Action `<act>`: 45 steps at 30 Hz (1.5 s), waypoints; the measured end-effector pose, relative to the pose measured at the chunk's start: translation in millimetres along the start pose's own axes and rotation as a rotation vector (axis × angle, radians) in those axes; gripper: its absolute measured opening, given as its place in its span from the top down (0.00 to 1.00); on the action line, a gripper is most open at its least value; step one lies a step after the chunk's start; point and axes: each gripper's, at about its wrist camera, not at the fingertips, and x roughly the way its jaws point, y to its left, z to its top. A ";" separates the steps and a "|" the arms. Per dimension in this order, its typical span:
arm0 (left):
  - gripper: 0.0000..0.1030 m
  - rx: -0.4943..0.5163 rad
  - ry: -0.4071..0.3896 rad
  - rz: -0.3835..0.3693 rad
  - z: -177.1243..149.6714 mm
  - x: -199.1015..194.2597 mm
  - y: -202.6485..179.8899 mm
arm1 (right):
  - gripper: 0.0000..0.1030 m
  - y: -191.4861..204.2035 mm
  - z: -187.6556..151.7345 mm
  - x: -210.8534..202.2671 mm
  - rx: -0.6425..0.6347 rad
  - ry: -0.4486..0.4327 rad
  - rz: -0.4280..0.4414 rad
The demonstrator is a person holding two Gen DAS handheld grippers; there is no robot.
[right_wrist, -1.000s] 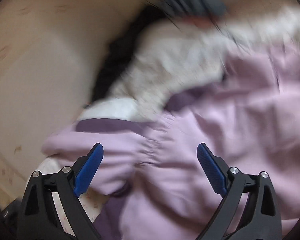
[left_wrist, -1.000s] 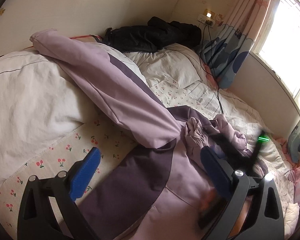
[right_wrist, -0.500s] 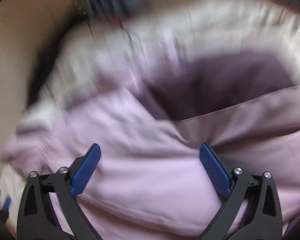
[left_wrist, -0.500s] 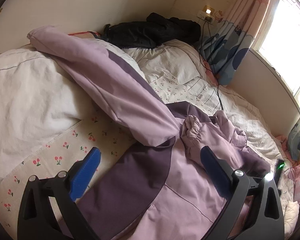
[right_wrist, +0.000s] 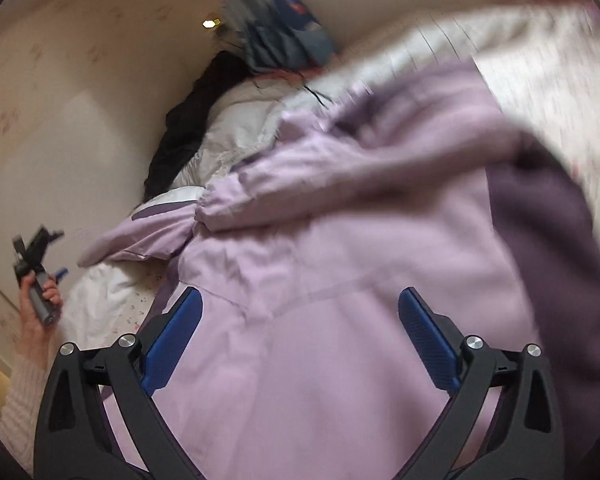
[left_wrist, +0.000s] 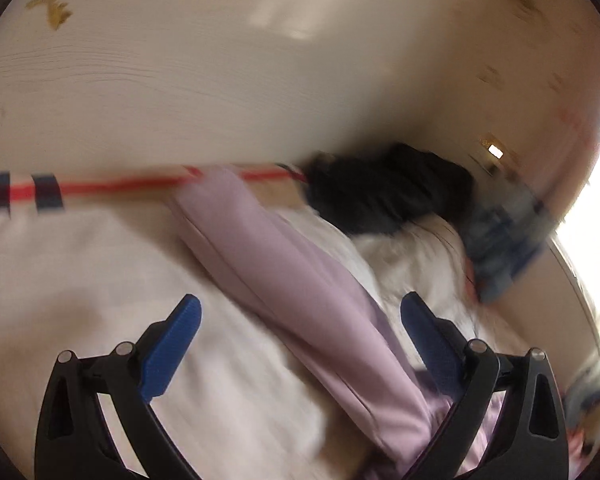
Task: Fold large clothes
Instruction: 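Grasp the other sleeve cuff with the left gripper and lift it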
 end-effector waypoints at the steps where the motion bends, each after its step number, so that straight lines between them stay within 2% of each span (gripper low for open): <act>1: 0.07 -0.011 0.000 0.005 12.0 5.2 9.4 | 0.08 -3.4 -0.2 7.0 0.020 0.023 0.004; 3: 0.07 -0.023 0.030 -0.023 29.8 20.8 24.4 | 0.08 0.0 -1.9 8.6 -0.001 0.022 0.010; 6: 0.07 -0.100 0.076 -0.043 40.5 46.4 44.5 | 0.08 1.4 -7.8 9.9 -0.026 0.031 -0.003; 8: 0.07 -0.137 0.095 -0.018 41.8 63.4 53.4 | 0.08 0.8 -8.5 12.7 -0.033 0.036 -0.014; 11: 0.07 -0.175 0.083 0.035 39.6 81.9 60.1 | 0.08 1.8 -10.1 13.2 -0.044 0.040 -0.027; 16: 0.07 -0.096 0.066 0.016 39.1 98.8 38.0 | 0.07 4.8 -12.2 18.1 -0.064 0.047 -0.047; 19: 0.08 -0.114 0.092 0.033 39.4 114.2 37.3 | 0.07 4.7 -12.4 18.9 -0.065 0.049 -0.050; 20: 0.20 -0.142 0.103 0.020 39.1 117.9 39.5 | 0.07 4.1 -12.2 18.6 -0.063 0.048 -0.048; 21: 0.45 -0.170 0.107 0.019 39.4 119.3 42.8 | 0.07 4.0 -11.9 18.5 -0.062 0.049 -0.047; 22: 0.60 -0.217 0.118 -0.002 39.7 121.1 48.6 | 0.07 3.9 -11.7 18.2 -0.061 0.050 -0.047; 23: 0.70 -0.269 0.143 -0.057 39.5 123.0 53.9 | 0.07 4.1 -11.4 17.8 -0.060 0.050 -0.046; 24: 0.74 -0.303 0.139 -0.082 39.8 119.7 56.7 | 0.07 4.3 -11.1 17.6 -0.059 0.052 -0.046; 25: 0.76 -0.295 0.114 -0.088 41.6 112.6 53.8 | 0.07 4.5 -11.0 17.6 -0.058 0.053 -0.046; 28: 0.79 -0.217 0.055 -0.138 49.9 90.8 28.5 | 0.07 5.0 -10.7 15.9 -0.050 0.056 -0.042; 29: 0.79 -0.206 0.040 -0.187 53.7 82.4 17.8 | 0.07 4.7 -10.6 15.2 -0.044 0.058 -0.038; 31: 0.80 -0.161 0.023 -0.261 61.7 65.1 -7.0 | 0.07 3.8 -10.4 13.6 -0.031 0.058 -0.026; 37: 0.80 -0.022 0.004 -0.417 72.2 19.1 -92.9 | 0.07 3.5 -7.2 8.4 -0.006 0.055 -0.021; 41: 0.80 0.043 0.013 -0.538 62.8 -10.3 -158.9 | 0.07 12.4 -2.3 -2.5 -0.043 0.021 -0.043; 45: 0.80 0.140 0.047 -0.681 33.6 -43.0 -240.0 | 0.07 19.3 5.7 -20.1 -0.065 -0.032 -0.037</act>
